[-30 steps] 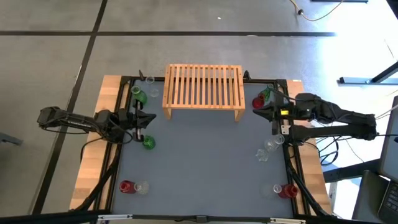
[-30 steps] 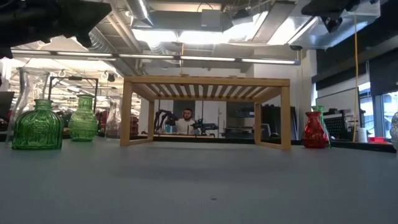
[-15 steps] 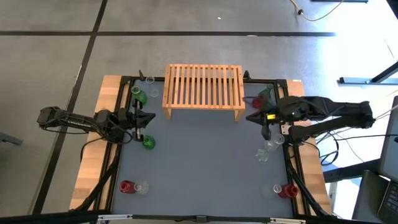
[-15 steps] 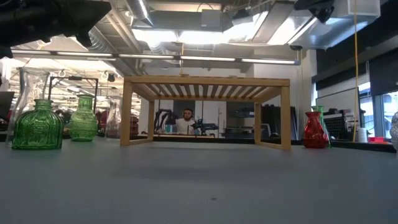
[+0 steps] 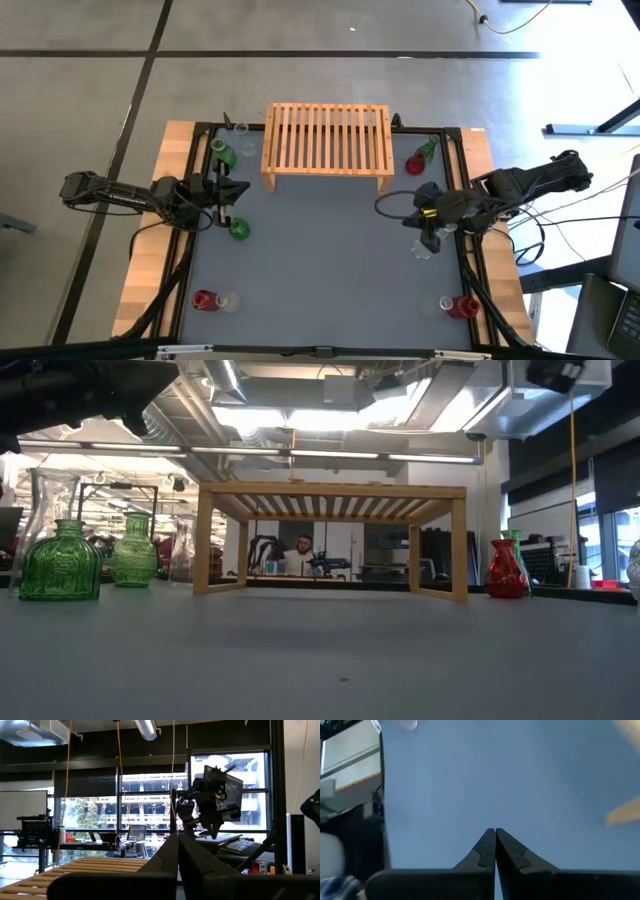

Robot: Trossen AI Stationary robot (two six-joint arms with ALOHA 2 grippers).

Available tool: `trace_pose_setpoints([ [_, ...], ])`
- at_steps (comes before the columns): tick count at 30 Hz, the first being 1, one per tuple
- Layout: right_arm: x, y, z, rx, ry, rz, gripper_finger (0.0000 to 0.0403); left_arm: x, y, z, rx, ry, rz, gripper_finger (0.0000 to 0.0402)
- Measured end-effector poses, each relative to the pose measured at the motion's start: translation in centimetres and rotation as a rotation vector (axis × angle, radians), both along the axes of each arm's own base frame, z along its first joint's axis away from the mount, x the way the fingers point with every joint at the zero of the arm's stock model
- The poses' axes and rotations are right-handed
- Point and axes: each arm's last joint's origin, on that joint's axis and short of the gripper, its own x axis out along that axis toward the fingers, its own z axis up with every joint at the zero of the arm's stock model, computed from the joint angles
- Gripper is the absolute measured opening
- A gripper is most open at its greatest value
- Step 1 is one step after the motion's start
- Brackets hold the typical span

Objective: Sort vases onto shelf
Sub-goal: Put the transparent vase on the shelf

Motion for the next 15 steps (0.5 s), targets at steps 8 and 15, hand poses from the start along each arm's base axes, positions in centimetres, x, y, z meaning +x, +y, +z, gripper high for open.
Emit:
trace_pose_setpoints([
  [8, -1.0, 1.2, -0.8, 0.161, 0.168, -0.080, 0.0005, 0.0, 0.0, 0.1, 0.000, -0.008, 0.000, 0.0002],
  [15, -1.0, 1.4, -1.8, 0.163, 0.294, -0.153, 0.0006, -0.3, 0.0, 0.6, -0.021, -0.065, 0.000, 0.0002],
])
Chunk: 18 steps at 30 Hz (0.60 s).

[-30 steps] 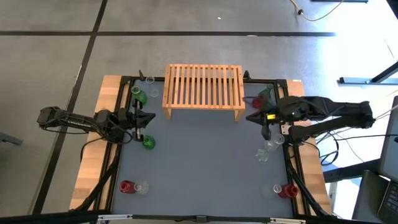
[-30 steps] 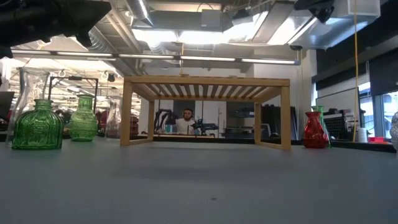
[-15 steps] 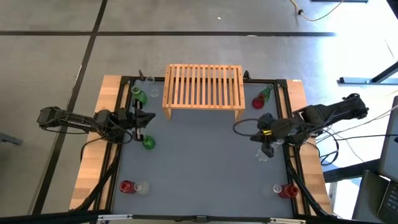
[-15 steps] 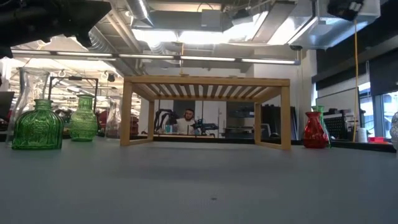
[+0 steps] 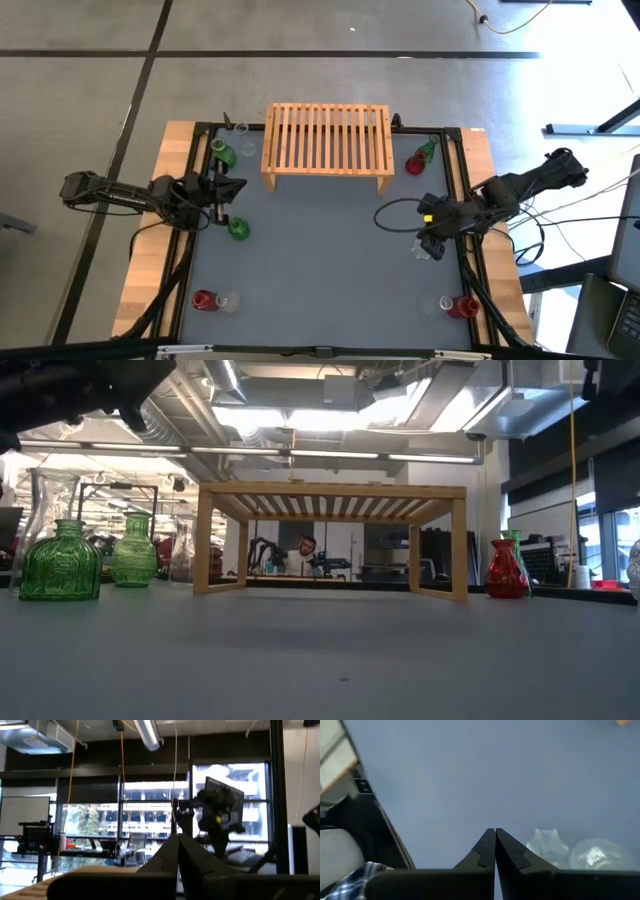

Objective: Sort vases onto shelf
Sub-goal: Put the transparent vase on the shelf

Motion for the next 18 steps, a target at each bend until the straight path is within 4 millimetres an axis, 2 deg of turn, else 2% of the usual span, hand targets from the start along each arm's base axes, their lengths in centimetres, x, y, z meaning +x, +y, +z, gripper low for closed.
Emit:
trace_pose_setpoints([
  [5, -0.2, 0.0, -0.7, -0.012, 0.118, -0.008, 0.0037, -0.1, 0.0, 0.1, -0.006, -0.013, -0.003, 0.0002],
  [14, -0.6, -0.1, -1.3, -0.007, 0.236, -0.065, 0.0179, -0.1, 0.0, 0.1, -0.009, -0.012, 0.009, 0.0002],
  [18, -0.4, 0.1, -1.6, 0.010, 0.278, -0.053, 0.0221, -0.1, 0.0, 0.1, -0.010, -0.012, 0.011, 0.0002],
])
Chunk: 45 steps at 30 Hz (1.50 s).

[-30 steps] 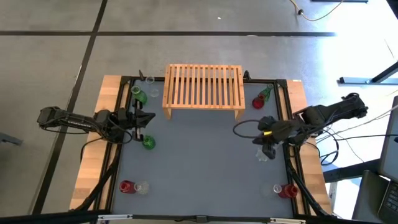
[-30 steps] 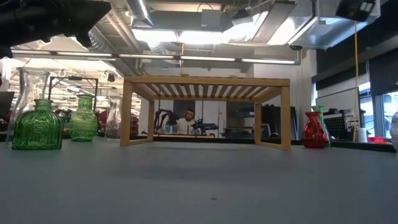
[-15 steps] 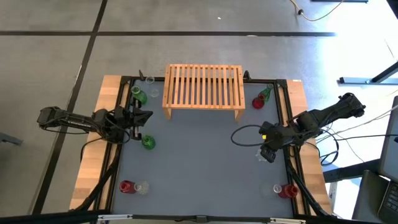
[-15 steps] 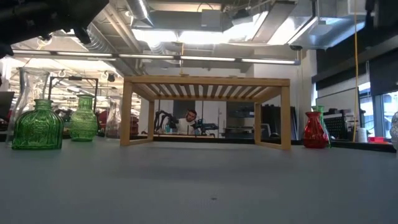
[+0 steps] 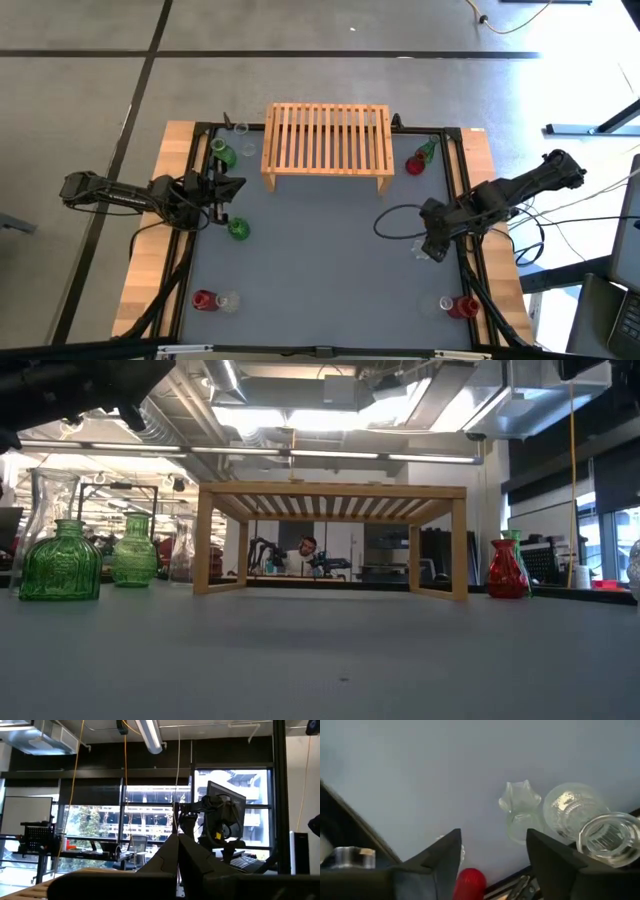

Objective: Sort vases onto shelf
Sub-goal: Put the transparent vase on the shelf

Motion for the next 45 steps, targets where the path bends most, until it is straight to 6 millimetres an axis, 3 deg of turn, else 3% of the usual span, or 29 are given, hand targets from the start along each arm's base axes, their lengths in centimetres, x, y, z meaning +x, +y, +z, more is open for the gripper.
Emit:
trace_pose_setpoints([
  [8, 0.9, 0.4, -1.6, -0.088, 0.167, -0.005, 0.0234, 0.0, 0.0, 0.0, -0.006, 0.005, 0.011, 0.0002],
  [21, 2.8, 1.4, -3.6, -0.122, 0.286, 0.059, 0.0234, 0.0, 0.0, -0.1, -0.007, 0.005, 0.011, 0.0002],
  [34, 2.8, 1.3, -3.7, -0.166, 0.293, 0.057, 0.0234, 0.0, 0.0, -0.1, -0.008, 0.005, 0.010, 0.0002],
  [45, 2.5, 1.2, -5.6, -0.150, 0.325, 0.083, 0.0234, 0.0, 0.0, -0.1, -0.008, 0.005, 0.010, 0.0002],
])
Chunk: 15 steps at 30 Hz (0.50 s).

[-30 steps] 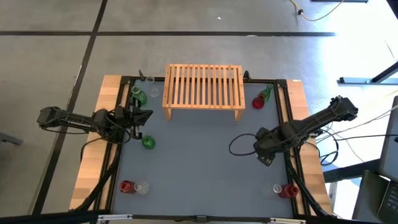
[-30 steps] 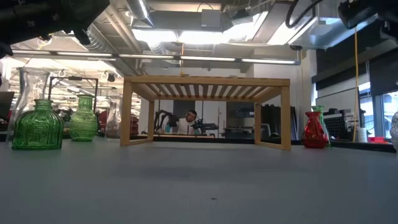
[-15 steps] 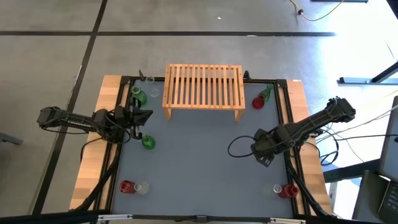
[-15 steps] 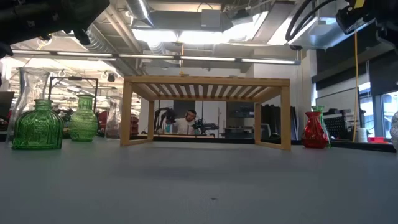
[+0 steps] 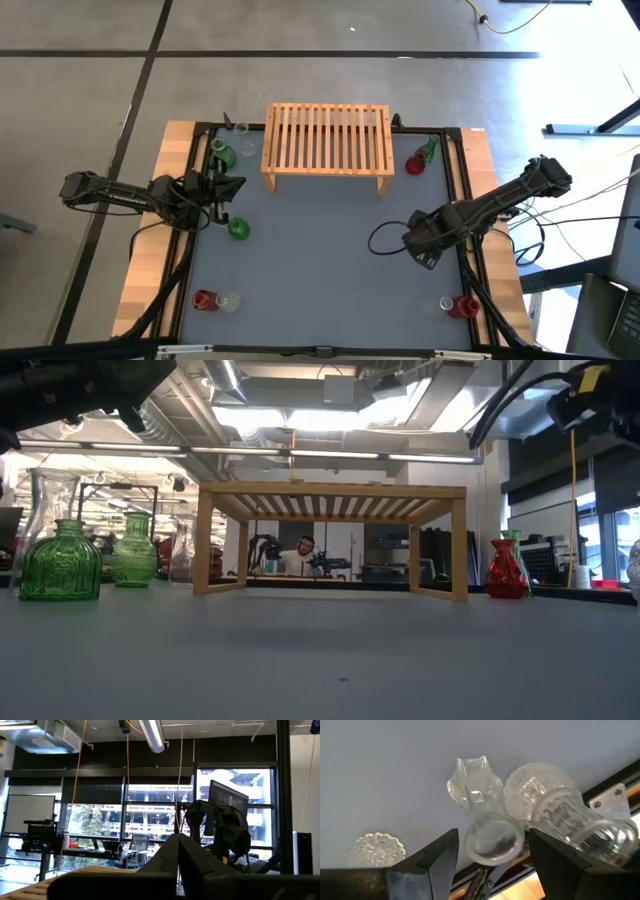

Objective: Sort vases onto shelf
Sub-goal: Put the transparent vase on the shelf

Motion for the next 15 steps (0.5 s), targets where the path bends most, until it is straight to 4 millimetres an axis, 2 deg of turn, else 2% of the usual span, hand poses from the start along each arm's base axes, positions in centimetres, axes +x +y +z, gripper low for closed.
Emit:
trace_pose_setpoints([
  [15, -0.1, 0.0, -3.3, 0.031, -0.021, 0.023, 0.0234, 0.0, 0.0, 0.0, 0.000, 0.000, 0.000, 0.0002],
])
